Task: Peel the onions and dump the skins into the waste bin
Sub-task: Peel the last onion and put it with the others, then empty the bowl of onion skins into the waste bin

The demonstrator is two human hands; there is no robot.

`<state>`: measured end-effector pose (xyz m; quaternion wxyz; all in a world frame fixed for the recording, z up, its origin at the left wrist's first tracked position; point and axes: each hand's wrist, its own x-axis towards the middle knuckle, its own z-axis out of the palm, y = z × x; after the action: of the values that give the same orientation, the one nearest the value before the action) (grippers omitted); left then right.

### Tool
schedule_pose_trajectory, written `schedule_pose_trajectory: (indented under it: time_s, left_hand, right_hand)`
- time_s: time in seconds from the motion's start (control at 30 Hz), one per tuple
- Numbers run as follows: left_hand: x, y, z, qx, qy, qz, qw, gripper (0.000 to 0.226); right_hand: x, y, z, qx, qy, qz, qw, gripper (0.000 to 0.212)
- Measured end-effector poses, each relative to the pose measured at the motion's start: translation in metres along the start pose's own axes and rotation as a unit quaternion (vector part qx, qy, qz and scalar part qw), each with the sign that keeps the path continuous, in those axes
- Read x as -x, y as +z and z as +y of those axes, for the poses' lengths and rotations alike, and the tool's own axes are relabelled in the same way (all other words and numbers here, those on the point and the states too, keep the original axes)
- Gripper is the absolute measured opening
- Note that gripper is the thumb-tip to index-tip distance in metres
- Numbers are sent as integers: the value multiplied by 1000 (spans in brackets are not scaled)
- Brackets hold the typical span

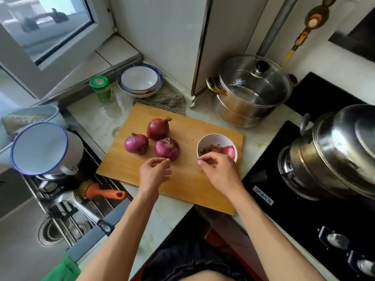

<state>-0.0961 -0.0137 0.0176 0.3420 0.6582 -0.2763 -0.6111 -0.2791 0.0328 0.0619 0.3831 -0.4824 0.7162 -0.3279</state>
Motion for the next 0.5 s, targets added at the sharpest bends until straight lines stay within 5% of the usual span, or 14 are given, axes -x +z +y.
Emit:
schedule_pose_trajectory:
  time_s: [0.33,0.5]
  left_hand:
    - [9,67,2,-66,-62,-237,967,31]
    - [-2,82,-5,-86,-52,-258,961,31]
  right_hand:
    - [29,-29,23,-69,71,119,988,19]
    - [42,-40,34,-95,123,146,977,13]
